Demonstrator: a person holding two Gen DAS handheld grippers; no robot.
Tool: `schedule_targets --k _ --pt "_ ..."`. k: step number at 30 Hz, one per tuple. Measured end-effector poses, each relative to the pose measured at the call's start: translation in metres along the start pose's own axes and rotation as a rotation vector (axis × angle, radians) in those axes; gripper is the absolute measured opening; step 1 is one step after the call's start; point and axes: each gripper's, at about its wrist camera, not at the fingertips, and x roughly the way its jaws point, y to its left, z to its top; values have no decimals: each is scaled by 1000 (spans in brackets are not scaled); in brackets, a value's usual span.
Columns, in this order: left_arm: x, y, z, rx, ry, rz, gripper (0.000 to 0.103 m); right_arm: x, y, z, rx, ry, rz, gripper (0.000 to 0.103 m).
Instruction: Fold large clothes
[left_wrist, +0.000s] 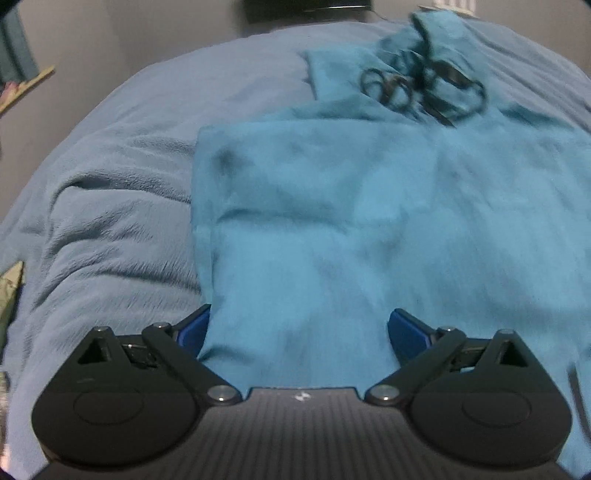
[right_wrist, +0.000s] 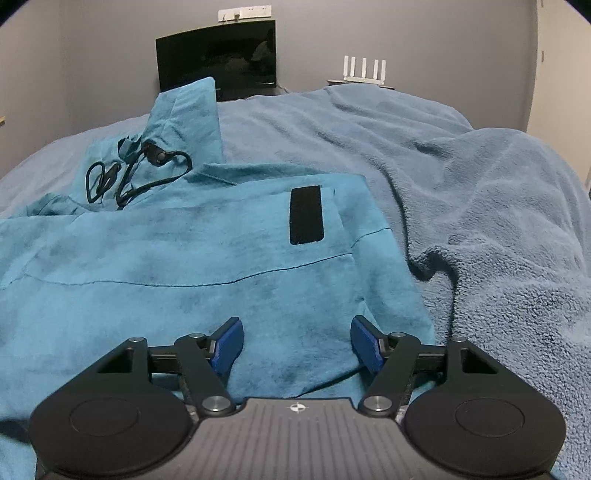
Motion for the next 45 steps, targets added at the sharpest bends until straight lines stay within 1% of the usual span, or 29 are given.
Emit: schedule_targets --k 3,5,7,9,11,12,13,14,15,17,18,19,21,24,25,26,27,28,29,31,32,35,37,39,42,43,45 --pt "-19 -8 -15 94 -1 32 99 -1 -2 -1 -6 -2 0 67" --pt "-30 -18 -25 172 -3 73 99 -2 -2 -2 -12 -3 -2 67" --pt "-38 -25 -33 225 -9 103 99 -5 -2 -2 -17 -9 -1 67" --pt "-45 -28 -39 258 -12 114 99 -11 -3 -3 -17 -28 5 68" --pt "-51 -29 -45 273 -9 119 99 -21 -3 -2 -10 -64 37 70" --pt "-53 -28 -47 273 -11 120 99 -25 -3 -2 -14 -82 70 70" --pt "-53 -27 -48 268 -15 118 99 -28 -1 -3 -27 -94 102 73" --pt "-53 -26 -48 260 -16 117 100 -29 2 -3 -48 -95 123 77" --pt "-51 -25 -47 252 -18 115 100 -28 6 -5 -79 -84 125 79" --pt "-50 -24 -48 242 -21 116 102 -19 14 -8 -130 -29 79 80" --pt "-49 -24 -48 240 -22 118 102 -13 15 -9 -137 4 68 80" --pt "-48 -23 -48 235 -22 119 102 -12 14 -9 -132 12 69 80" --pt "-47 -21 -47 228 -23 119 102 -18 13 -7 -121 -17 69 79" --pt "-47 -17 -48 202 -30 119 102 -36 9 -5 -92 -110 101 81" --pt "-46 -14 -48 186 -29 113 102 -39 7 -6 -93 -128 95 83" --pt "-46 -12 -47 169 -28 107 102 -34 6 -6 -95 -109 58 82" --pt "-47 -10 -47 151 -30 100 102 -26 3 -6 -85 -60 37 82" --pt "-47 -8 -47 139 -30 98 102 -19 0 -7 -73 -22 39 83" --pt "-48 -7 -47 131 -30 98 102 -17 0 -8 -73 -12 36 83" --pt "-51 -5 -48 119 -32 104 102 -22 2 -10 -82 -38 41 84" --pt "-54 -5 -48 109 -28 105 102 -28 1 -10 -79 -58 56 84" --pt "-70 3 -49 76 -4 58 102 -55 -10 -8 -10 -138 135 85" --pt "-93 10 -51 64 -25 3 102 -75 -23 -3 54 -159 196 85" --pt "-119 20 -55 57 -53 -51 102 -106 -39 5 114 -205 272 86" --pt "-158 37 -64 46 -90 -125 102 -149 -60 21 101 -222 317 87" --pt "-172 44 -69 40 -100 -149 102 -166 -65 25 86 -228 325 90" --pt "-200 59 -80 31 -120 -175 102 -193 -77 28 50 -224 345 92"
